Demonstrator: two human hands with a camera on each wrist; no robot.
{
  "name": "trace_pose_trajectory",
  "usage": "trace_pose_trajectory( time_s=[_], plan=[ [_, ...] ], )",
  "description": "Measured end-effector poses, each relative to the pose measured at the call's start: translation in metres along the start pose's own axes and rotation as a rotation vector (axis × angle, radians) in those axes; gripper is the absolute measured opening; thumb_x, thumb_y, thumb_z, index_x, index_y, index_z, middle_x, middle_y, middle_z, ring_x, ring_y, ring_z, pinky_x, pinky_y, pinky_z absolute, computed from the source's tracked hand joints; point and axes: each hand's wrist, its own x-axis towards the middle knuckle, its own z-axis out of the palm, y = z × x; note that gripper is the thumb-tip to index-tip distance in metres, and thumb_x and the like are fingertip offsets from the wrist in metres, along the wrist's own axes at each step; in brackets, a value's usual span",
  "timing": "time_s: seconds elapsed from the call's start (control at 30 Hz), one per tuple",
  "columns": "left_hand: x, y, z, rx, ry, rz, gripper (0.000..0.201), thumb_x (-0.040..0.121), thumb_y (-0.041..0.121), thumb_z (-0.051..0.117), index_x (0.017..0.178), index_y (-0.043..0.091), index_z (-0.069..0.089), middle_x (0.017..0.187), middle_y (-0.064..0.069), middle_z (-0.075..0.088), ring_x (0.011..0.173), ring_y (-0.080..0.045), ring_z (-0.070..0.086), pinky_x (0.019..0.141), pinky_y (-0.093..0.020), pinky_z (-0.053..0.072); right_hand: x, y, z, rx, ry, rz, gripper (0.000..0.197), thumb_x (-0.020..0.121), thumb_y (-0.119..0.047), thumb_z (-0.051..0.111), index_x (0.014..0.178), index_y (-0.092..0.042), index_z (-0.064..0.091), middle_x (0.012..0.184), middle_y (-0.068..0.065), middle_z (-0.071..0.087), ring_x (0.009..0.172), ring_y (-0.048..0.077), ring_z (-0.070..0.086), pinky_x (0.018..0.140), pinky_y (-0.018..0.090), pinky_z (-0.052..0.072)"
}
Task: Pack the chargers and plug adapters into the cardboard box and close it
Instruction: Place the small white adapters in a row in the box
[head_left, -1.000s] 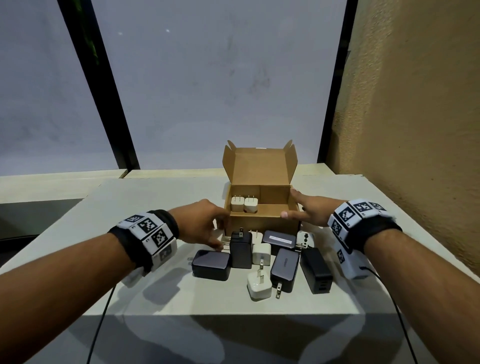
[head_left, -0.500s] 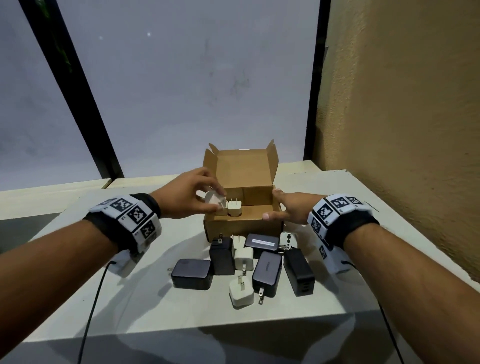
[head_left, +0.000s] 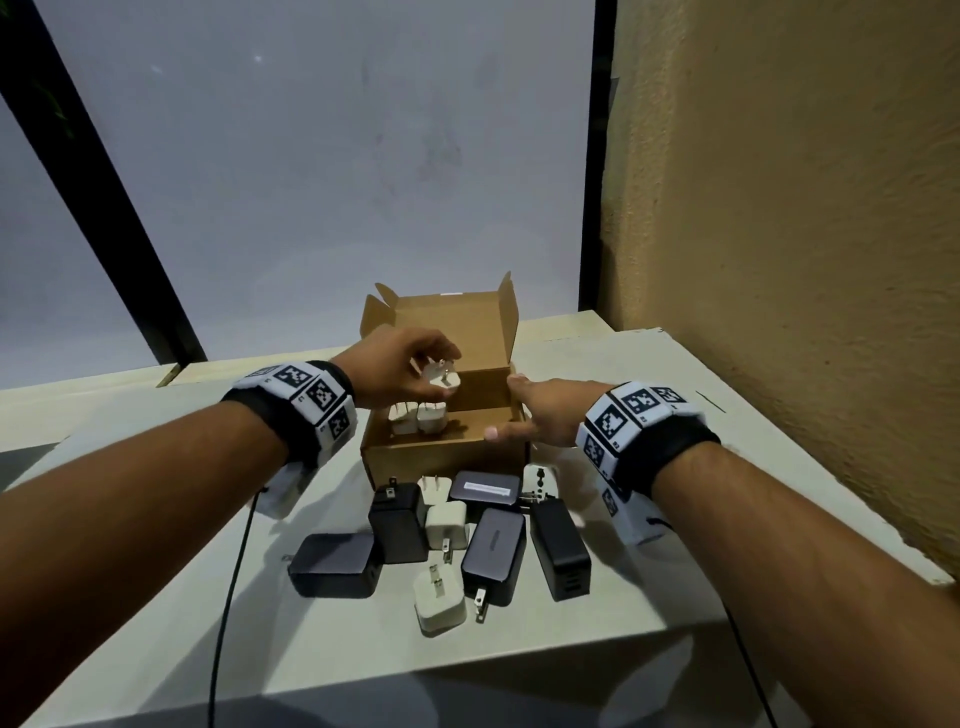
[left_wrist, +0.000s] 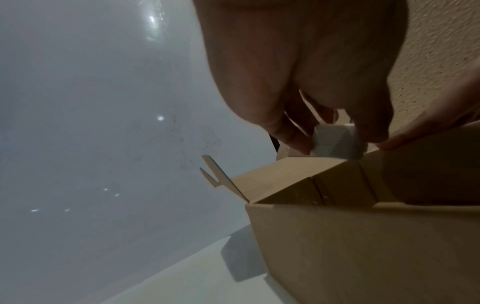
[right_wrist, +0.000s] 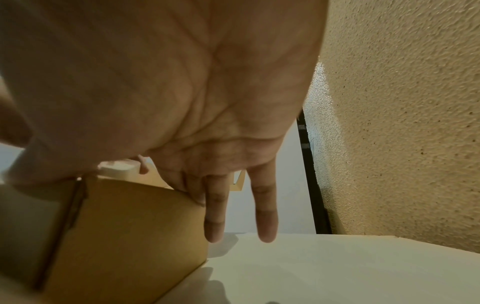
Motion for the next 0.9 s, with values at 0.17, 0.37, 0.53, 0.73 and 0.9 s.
trace_pose_trajectory(
  time_s=[0.17,0.37,0.53,0.73,0.9],
  plan=[
    [0.012,0.006,0.008,0.109,-0.124,0.049,0.039,0.083,0.016,0.072,0.12,0.019,0.062,0.116,0.003,0.062,0.101,-0.008,0.057,0.084,-0.016,0.049,0.001,-0.001,-0.001,-0.002,-0.009,-0.005,0.084,0.084,-0.07,0.043,0.144,-0.013,0.027,0.15,0.008,0.04,0.127,0.029,0.049,0.102,0.044,0.042],
    [0.024,0.017,0.024,0.273,-0.292,0.083,0.043,0.077,0.017,0.077,0.117,0.022,0.063,0.113,0.005,0.057,0.101,-0.011,0.052,0.086,-0.024,0.047,0.004,0.003,0.001,-0.022,0.013,-0.006,0.086,0.081,-0.075,0.042,0.14,-0.014,0.032,0.14,0.01,0.05,0.119,0.029,0.055,0.096,0.045,0.046],
    [0.028,0.017,0.033,0.391,-0.358,0.109,0.04,0.082,0.015,0.072,0.119,0.026,0.062,0.117,0.005,0.059,0.108,-0.014,0.053,0.088,-0.026,0.046,0.004,0.005,0.002,-0.02,0.023,-0.021,0.085,0.082,-0.074,0.042,0.141,-0.014,0.031,0.142,0.009,0.049,0.121,0.028,0.054,0.097,0.044,0.045],
    [0.025,0.011,0.036,0.361,-0.292,0.119,0.034,0.082,0.017,0.069,0.114,0.029,0.066,0.12,0.005,0.06,0.112,-0.014,0.051,0.092,-0.031,0.046,0.001,0.004,0.0,0.005,0.019,-0.042,0.077,0.082,-0.073,0.042,0.133,-0.015,0.037,0.133,0.008,0.055,0.112,0.026,0.057,0.093,0.042,0.047],
    [0.024,0.013,0.039,0.405,-0.282,0.081,0.021,0.089,0.033,0.063,0.108,0.027,0.07,0.121,0.006,0.06,0.108,-0.015,0.055,0.088,-0.031,0.049,0.001,0.003,0.001,0.016,0.013,-0.036,0.077,0.081,-0.074,0.042,0.133,-0.017,0.036,0.132,0.007,0.055,0.111,0.026,0.057,0.094,0.044,0.046]
  ],
)
